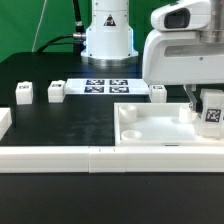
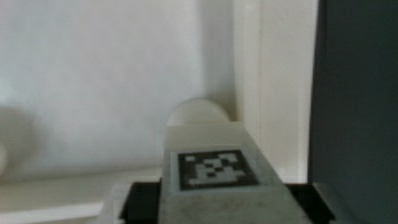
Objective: Assemble one leg
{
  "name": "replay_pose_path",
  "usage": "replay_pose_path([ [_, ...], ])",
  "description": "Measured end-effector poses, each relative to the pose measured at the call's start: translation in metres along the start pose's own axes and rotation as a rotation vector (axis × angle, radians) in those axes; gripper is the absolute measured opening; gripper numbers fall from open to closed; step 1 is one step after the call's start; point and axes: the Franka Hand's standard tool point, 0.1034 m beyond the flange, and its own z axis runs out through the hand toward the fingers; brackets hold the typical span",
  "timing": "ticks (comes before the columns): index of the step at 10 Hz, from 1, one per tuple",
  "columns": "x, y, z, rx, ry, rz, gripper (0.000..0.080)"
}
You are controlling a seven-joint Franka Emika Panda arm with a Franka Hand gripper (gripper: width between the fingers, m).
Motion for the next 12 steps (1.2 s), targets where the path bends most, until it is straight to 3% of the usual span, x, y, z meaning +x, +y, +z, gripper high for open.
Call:
replay_pose_path([
  [5, -0.0012, -0.0018, 0.0013, 0.006, 0.007, 0.588, 0.0292],
  [7, -0.0009, -0.0025, 0.0019, 0.027, 0.000, 0.827, 0.0293],
  [10, -0.0007, -0.0026, 0.0022, 0.042, -0.012, 0.967, 0.0294],
  [11, -0.0007, -0.0028, 0.0023, 0.042, -0.012, 0.940, 0.0308],
  [12, -0.0008, -0.0028, 0.0024, 0.042, -0.011, 0.898, 0.0443],
])
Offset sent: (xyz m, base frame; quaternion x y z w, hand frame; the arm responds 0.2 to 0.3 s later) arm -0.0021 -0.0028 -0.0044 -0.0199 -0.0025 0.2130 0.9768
